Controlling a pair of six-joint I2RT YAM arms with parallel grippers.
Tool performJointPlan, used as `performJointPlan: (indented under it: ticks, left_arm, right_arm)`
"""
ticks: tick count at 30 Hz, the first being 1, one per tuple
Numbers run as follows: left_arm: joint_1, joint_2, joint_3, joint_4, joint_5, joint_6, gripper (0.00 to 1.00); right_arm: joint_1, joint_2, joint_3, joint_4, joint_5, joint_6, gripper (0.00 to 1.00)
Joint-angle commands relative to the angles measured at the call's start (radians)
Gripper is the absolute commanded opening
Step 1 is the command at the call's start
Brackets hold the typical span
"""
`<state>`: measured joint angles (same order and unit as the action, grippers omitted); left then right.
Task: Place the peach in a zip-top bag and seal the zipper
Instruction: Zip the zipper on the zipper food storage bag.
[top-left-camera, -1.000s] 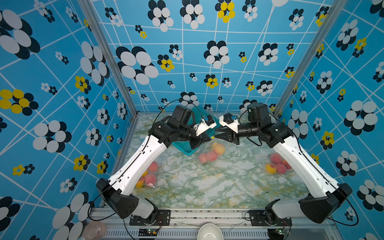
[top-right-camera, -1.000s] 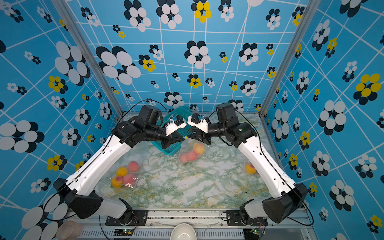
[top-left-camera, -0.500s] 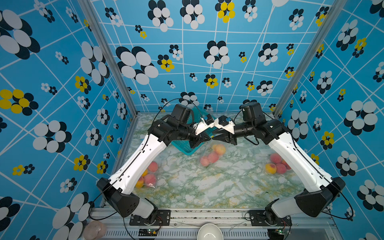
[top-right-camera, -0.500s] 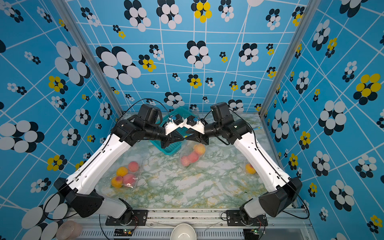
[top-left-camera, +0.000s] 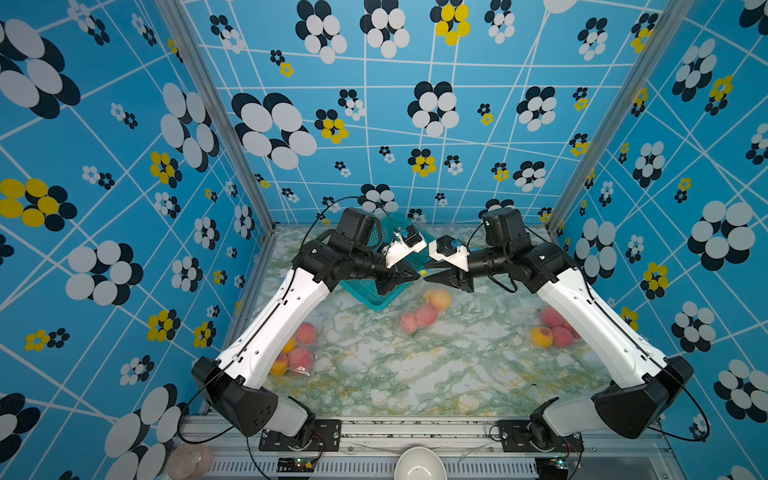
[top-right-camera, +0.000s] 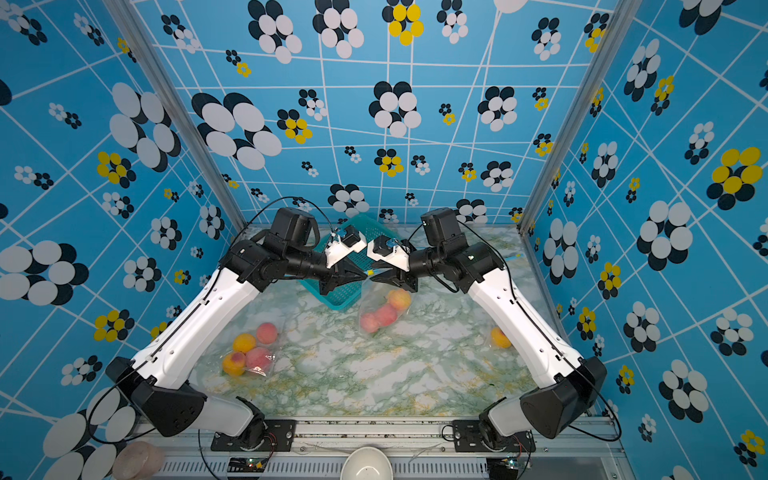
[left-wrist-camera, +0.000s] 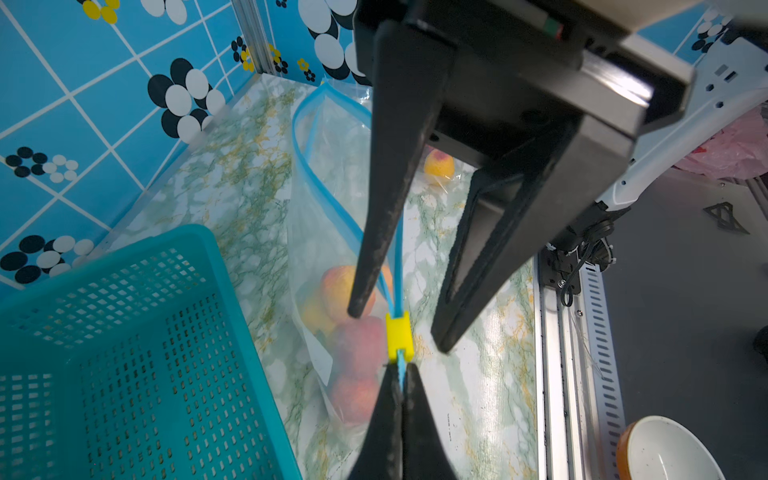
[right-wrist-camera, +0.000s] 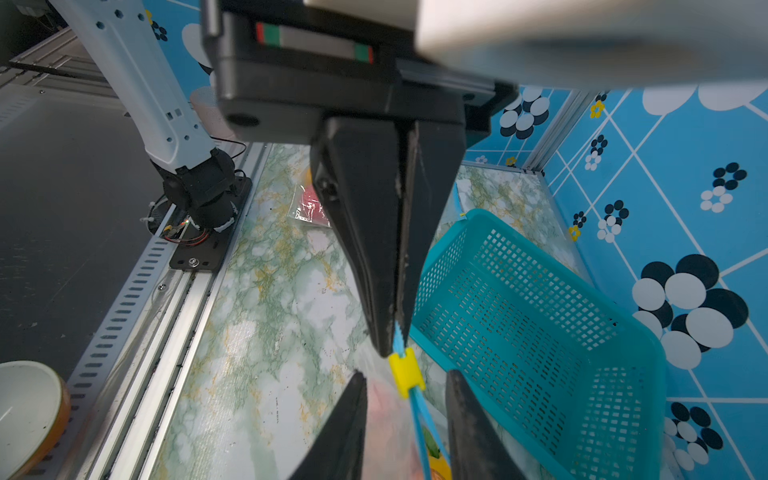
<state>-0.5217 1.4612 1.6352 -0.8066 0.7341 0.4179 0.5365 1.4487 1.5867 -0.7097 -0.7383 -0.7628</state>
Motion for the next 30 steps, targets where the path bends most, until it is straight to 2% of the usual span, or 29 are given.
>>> performJointPlan:
  ticks: [1, 16, 25, 30]
  left_arm:
    - [0.023, -0.04, -0.039, 0.085, 0.113, -0.023, 0.0]
    - [0.01, -0.031, -0.009, 0.034, 0.093, 0.013, 0.0]
    - [0.006, -0.037, -0.015, 0.059, 0.086, -0.008, 0.0]
    - [0.009, -0.042, -0.026, 0.051, 0.051, -0.002, 0.0]
  right_arm:
    - [0.008, -0.011, -0.009, 0.014, 0.001, 0.018, 0.35]
    - [0.028, 0.013, 0.004, 0.026, -0.02, 0.036, 0.29]
    - [0.033, 0.018, 0.004, -0.004, -0.009, 0.025, 0.11]
    - [0.021, 0.012, 0.004, -0.014, 0.041, 0.032, 0.08]
